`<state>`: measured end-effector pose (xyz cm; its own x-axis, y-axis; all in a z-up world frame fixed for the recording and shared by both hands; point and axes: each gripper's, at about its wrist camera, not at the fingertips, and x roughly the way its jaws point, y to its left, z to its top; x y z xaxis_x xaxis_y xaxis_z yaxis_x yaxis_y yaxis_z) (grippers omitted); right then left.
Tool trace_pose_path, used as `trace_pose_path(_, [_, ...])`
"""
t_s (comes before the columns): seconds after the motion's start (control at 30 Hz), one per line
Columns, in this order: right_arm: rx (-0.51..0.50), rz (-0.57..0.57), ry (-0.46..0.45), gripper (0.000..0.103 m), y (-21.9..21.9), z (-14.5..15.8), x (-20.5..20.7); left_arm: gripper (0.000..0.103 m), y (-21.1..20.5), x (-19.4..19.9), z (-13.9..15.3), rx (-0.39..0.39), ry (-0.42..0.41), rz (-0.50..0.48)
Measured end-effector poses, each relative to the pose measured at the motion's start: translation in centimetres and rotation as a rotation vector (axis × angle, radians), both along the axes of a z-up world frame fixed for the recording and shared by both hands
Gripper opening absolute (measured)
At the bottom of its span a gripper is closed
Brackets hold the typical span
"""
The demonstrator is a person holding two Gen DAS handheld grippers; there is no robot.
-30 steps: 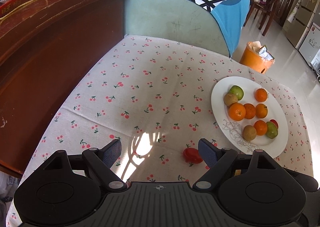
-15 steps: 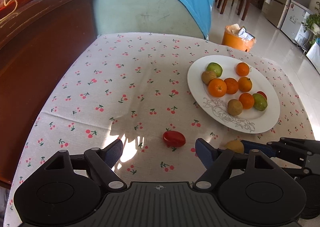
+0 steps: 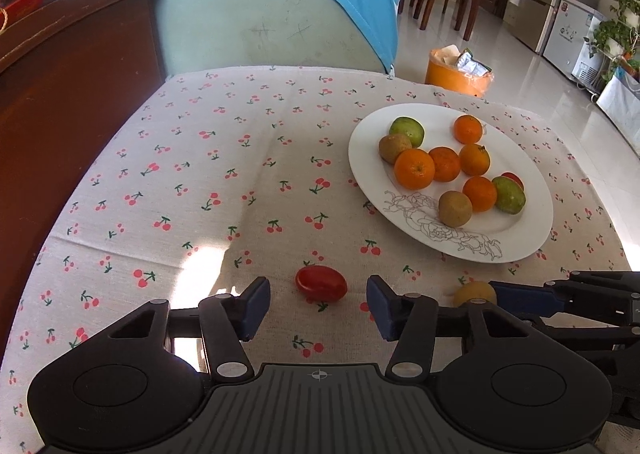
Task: Organize fruits
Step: 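Grasp the brown kiwi with the right gripper while the left gripper grasps the red tomato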
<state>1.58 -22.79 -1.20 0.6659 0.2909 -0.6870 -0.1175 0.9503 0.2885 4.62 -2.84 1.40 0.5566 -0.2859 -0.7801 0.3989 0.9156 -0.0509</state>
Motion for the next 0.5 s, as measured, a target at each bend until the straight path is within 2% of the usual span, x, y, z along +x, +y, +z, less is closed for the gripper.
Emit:
trace_pose_path(0.13, [0.000,-0.004,0.001,0.030,-0.06,0.00,0.06,0.050,-0.16,-0.04,-0.18,-0.001,-0.012,-0.010])
trace_pose_path(0.23, [0.001,-0.005,0.001,0.030,-0.06,-0.03,0.04,0.044,-0.28,0.07,-0.42,-0.005,-0.018,-0.018])
trace_pose_path(0.3, [0.000,-0.004,0.001,0.030,-0.05,-0.03,0.04,0.043,-0.40,0.16,-0.68,-0.004,-0.020,-0.022])
trace_pose_path(0.4, [0.003,-0.006,0.002,0.030,-0.04,-0.03,0.02,0.035,-0.71,0.17,-1.02,0.011,-0.031,-0.034])
trace_pose_path(0.47, [0.005,-0.007,0.002,0.030,-0.08,-0.06,0.07,0.026,-0.84,0.13,-1.03,0.017,-0.040,-0.043])
trace_pose_path(0.5, [0.006,-0.008,0.002,0.030,-0.07,-0.06,0.10,0.026,-0.81,0.17,-1.02,0.008,-0.035,-0.044])
